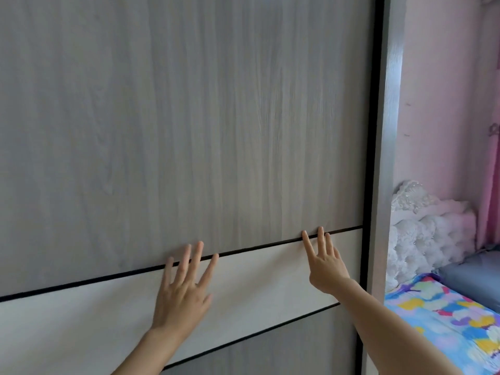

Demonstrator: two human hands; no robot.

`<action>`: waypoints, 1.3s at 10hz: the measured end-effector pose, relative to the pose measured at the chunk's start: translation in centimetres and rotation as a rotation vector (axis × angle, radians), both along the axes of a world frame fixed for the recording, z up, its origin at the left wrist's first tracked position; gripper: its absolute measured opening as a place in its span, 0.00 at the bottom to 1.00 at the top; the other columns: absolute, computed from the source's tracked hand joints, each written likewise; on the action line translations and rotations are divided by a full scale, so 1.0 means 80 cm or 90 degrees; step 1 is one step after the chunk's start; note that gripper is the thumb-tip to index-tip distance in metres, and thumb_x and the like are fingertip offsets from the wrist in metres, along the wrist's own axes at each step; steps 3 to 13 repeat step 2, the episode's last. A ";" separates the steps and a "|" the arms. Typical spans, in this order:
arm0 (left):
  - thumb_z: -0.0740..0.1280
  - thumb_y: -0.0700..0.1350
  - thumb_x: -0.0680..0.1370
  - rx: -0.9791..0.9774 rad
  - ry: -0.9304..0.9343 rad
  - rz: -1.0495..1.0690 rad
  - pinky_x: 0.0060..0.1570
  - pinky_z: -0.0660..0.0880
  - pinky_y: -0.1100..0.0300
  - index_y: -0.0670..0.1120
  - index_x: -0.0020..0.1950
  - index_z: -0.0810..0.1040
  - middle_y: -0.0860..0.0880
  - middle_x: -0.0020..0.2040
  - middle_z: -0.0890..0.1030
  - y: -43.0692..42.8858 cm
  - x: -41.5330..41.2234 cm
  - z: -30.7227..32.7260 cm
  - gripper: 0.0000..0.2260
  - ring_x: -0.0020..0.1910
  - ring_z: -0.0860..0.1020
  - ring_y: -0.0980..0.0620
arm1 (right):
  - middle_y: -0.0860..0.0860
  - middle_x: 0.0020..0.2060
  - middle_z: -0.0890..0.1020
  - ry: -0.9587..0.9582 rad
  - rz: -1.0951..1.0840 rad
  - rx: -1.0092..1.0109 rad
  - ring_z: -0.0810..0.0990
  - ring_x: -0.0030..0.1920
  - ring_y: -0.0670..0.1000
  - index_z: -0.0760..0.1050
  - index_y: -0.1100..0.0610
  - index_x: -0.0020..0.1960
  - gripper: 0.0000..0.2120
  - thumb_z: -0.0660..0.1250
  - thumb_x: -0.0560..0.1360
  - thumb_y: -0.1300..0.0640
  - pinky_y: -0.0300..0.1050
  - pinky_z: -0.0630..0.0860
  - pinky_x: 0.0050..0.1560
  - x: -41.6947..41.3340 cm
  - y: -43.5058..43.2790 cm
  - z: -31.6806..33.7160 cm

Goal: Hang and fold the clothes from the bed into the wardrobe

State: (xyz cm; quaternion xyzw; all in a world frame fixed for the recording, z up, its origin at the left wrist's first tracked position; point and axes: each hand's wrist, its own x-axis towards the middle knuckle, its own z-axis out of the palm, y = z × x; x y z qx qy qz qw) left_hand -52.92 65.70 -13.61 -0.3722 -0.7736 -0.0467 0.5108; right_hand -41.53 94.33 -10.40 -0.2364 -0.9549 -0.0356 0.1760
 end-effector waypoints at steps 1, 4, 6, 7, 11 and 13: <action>0.83 0.51 0.53 0.100 -0.033 0.085 0.62 0.57 0.32 0.46 0.73 0.60 0.35 0.73 0.58 -0.048 -0.015 -0.001 0.54 0.76 0.45 0.37 | 0.65 0.73 0.36 -0.030 -0.002 -0.016 0.39 0.75 0.63 0.31 0.54 0.75 0.41 0.55 0.73 0.66 0.53 0.53 0.73 0.009 -0.013 0.017; 0.84 0.52 0.47 0.111 -0.038 0.084 0.58 0.61 0.27 0.46 0.72 0.60 0.34 0.71 0.60 -0.052 -0.021 -0.006 0.58 0.75 0.40 0.39 | 0.57 0.73 0.60 0.074 0.049 -0.041 0.60 0.72 0.57 0.54 0.57 0.75 0.28 0.57 0.76 0.60 0.49 0.62 0.67 0.021 -0.027 0.062; 0.84 0.52 0.47 0.111 -0.038 0.084 0.58 0.61 0.27 0.46 0.72 0.60 0.34 0.71 0.60 -0.052 -0.021 -0.006 0.58 0.75 0.40 0.39 | 0.57 0.73 0.60 0.074 0.049 -0.041 0.60 0.72 0.57 0.54 0.57 0.75 0.28 0.57 0.76 0.60 0.49 0.62 0.67 0.021 -0.027 0.062; 0.84 0.52 0.47 0.111 -0.038 0.084 0.58 0.61 0.27 0.46 0.72 0.60 0.34 0.71 0.60 -0.052 -0.021 -0.006 0.58 0.75 0.40 0.39 | 0.57 0.73 0.60 0.074 0.049 -0.041 0.60 0.72 0.57 0.54 0.57 0.75 0.28 0.57 0.76 0.60 0.49 0.62 0.67 0.021 -0.027 0.062; 0.84 0.52 0.47 0.111 -0.038 0.084 0.58 0.61 0.27 0.46 0.72 0.60 0.34 0.71 0.60 -0.052 -0.021 -0.006 0.58 0.75 0.40 0.39 | 0.57 0.73 0.60 0.074 0.049 -0.041 0.60 0.72 0.57 0.54 0.57 0.75 0.28 0.57 0.76 0.60 0.49 0.62 0.67 0.021 -0.027 0.062; 0.84 0.52 0.47 0.111 -0.038 0.084 0.58 0.61 0.27 0.46 0.72 0.60 0.34 0.71 0.60 -0.052 -0.021 -0.006 0.58 0.75 0.40 0.39 | 0.57 0.73 0.60 0.074 0.049 -0.041 0.60 0.72 0.57 0.54 0.57 0.75 0.28 0.57 0.76 0.60 0.49 0.62 0.67 0.021 -0.027 0.062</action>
